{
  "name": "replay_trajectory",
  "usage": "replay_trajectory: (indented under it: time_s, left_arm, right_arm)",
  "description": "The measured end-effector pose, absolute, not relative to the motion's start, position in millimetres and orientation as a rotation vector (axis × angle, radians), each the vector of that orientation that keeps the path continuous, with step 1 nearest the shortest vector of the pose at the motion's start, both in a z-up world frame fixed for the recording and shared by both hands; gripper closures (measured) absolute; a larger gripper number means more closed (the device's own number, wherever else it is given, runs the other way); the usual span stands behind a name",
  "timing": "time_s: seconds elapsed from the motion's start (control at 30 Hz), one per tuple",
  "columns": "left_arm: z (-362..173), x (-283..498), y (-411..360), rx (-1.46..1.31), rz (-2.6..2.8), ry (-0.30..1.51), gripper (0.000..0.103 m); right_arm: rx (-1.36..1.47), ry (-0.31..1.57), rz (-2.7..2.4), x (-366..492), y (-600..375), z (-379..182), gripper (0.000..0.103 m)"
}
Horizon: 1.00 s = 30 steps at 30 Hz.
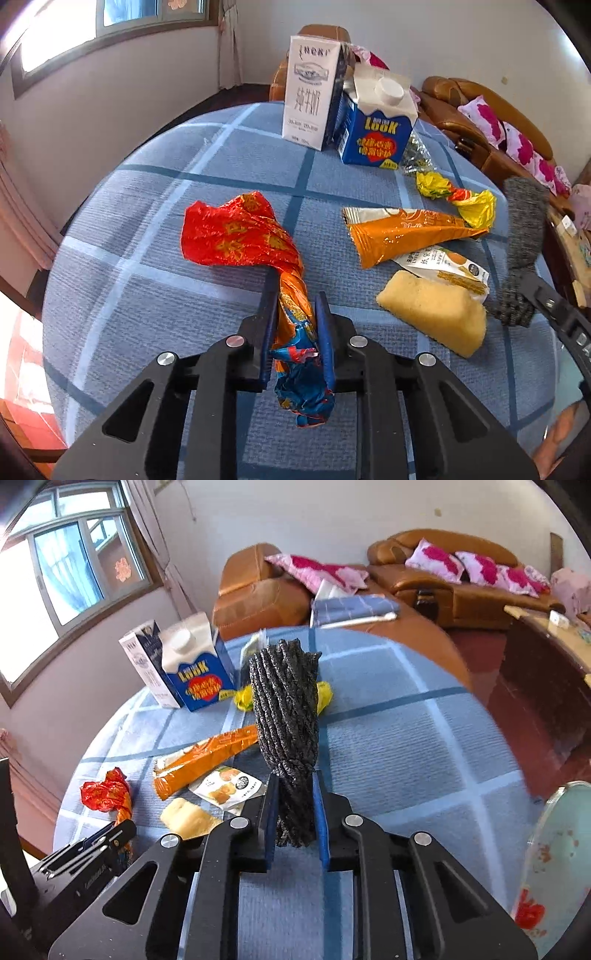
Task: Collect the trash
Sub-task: 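Carry the red-gold wrapper and black rope bundle over the teal bucket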
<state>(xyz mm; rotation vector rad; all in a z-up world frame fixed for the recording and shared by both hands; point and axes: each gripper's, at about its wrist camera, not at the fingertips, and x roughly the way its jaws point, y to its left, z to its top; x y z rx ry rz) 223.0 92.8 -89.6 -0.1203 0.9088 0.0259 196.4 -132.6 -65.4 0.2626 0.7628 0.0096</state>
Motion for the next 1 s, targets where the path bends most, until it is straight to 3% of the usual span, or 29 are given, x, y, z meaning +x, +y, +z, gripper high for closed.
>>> replay_trajectory:
  time_s: [1.0]
  left_arm:
    - [-43,131,26,0.017,-0.122,0.804,0.083]
  right_arm:
    - [0.268,0.689,-0.106,69,-179,-41,0.085]
